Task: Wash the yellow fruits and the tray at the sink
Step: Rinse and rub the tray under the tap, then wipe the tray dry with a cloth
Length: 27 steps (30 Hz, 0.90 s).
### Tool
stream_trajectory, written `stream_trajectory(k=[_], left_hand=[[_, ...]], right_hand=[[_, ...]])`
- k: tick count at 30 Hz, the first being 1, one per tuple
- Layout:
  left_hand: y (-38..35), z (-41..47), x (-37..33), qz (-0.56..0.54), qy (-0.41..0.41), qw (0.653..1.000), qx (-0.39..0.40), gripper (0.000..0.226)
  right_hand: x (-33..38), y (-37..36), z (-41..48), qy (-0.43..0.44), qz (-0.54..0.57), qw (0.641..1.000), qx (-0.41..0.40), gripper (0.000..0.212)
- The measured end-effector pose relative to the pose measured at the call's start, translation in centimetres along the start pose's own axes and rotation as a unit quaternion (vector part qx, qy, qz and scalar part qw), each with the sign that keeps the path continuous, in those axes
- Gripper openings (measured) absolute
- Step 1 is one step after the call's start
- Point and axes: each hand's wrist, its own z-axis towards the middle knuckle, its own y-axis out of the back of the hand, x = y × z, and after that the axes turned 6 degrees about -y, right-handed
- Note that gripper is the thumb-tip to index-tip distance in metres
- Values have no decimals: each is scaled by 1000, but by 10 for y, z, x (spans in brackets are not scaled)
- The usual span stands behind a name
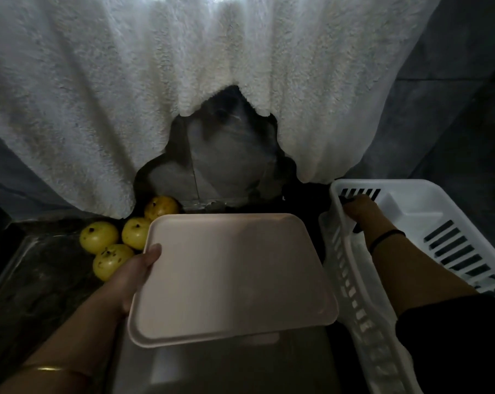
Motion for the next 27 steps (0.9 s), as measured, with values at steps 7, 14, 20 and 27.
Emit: stream_trajectory(k=[7, 14, 20, 27], left_hand=[[-2, 3, 0, -5, 12, 1000, -10, 39], [1, 0, 1, 1, 4, 1000, -11, 40], [0, -6, 7, 2, -2, 1000, 3, 40], [8, -24, 10, 6, -24, 999, 23, 45]], right_hand=[[-8, -6, 16, -18, 7, 999, 37, 52], [-2, 0, -9, -30, 51, 977, -205, 47], [26, 22, -47, 62, 105, 915, -384, 42], [53, 32, -130, 190, 262, 838, -438, 36]])
